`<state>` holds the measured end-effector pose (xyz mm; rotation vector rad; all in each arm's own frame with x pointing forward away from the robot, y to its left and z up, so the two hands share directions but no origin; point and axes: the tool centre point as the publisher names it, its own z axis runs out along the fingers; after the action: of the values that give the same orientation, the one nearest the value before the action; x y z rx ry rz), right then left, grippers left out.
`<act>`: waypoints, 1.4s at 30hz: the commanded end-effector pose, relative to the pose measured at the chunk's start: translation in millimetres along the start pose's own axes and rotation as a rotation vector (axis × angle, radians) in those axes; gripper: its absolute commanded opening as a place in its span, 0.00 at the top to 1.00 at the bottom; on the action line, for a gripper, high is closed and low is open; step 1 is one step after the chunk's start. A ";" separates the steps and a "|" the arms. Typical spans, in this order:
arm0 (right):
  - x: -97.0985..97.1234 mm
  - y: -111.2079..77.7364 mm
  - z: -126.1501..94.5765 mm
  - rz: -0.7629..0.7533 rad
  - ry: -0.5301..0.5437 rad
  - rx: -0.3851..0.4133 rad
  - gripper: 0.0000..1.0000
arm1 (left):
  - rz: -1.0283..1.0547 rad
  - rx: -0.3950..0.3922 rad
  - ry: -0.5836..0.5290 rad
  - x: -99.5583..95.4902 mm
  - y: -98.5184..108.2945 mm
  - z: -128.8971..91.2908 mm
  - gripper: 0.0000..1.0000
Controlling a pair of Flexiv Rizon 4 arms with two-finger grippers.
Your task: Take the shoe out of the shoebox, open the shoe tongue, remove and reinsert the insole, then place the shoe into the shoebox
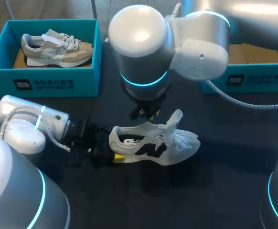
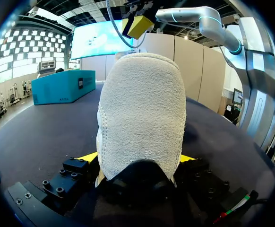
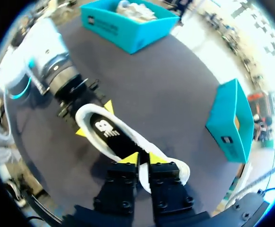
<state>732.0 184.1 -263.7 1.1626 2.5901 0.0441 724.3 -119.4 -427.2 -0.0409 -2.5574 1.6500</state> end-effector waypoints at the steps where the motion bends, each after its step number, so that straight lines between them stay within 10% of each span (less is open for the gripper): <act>1: 0.4 -6.1 6.1 -0.228 0.115 -0.018 1.00 | 0.000 -0.003 0.001 0.9 4.1 1.7 1.00; 42: 44.6 5.5 75.7 -0.514 0.264 0.029 1.00 | 0.000 -0.003 0.001 0.9 4.1 1.7 1.00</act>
<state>725.9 210.6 -338.8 0.4956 3.0413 0.0490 724.3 -119.4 -427.2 -0.0409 -2.5574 1.6500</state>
